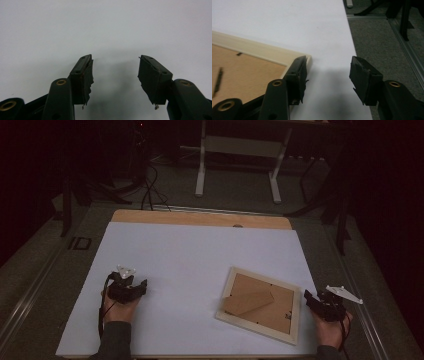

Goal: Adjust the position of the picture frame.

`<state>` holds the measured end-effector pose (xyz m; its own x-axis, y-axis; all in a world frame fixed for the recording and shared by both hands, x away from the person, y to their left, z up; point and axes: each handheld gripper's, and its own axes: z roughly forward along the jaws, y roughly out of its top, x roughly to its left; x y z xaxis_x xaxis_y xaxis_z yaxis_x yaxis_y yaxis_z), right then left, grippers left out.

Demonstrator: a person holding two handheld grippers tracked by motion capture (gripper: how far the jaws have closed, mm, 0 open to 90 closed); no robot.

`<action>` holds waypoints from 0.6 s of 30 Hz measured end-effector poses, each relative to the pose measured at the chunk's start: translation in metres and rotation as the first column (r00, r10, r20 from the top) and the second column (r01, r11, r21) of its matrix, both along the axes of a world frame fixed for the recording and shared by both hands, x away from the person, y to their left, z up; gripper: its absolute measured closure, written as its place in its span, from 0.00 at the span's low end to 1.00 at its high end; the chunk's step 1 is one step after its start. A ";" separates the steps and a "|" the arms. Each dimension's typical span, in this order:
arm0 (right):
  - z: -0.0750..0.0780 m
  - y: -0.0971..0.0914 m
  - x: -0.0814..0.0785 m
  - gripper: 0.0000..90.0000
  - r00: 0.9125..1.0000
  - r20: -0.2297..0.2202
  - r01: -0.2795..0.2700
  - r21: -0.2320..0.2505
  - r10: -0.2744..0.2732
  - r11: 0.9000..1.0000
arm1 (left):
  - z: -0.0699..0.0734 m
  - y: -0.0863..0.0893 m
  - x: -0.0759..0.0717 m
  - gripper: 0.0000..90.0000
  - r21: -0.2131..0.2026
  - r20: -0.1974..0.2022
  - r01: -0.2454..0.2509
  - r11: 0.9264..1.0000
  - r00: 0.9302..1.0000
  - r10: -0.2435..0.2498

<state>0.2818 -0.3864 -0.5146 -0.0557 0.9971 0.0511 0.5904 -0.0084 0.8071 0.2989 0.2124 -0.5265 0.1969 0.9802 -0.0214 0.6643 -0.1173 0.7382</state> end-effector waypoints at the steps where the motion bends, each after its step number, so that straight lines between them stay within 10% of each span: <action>1: 0.001 0.001 0.000 0.53 1.000 0.000 -0.005 0.000 0.005 1.000 | 0.001 0.000 0.000 0.51 -0.012 0.002 0.005 1.000 1.000 -0.005; 18: 0.005 0.007 -0.006 0.73 0.995 -0.028 -0.096 0.023 0.097 0.995 | 0.009 -0.004 -0.004 0.58 -0.064 0.005 0.053 0.997 0.999 -0.053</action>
<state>0.2760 -0.3795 -0.5100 -0.1497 0.9858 0.0759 0.6128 0.0322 0.7896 0.2952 0.2087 -0.5179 0.2487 0.9650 -0.0832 0.6559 -0.1046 0.7476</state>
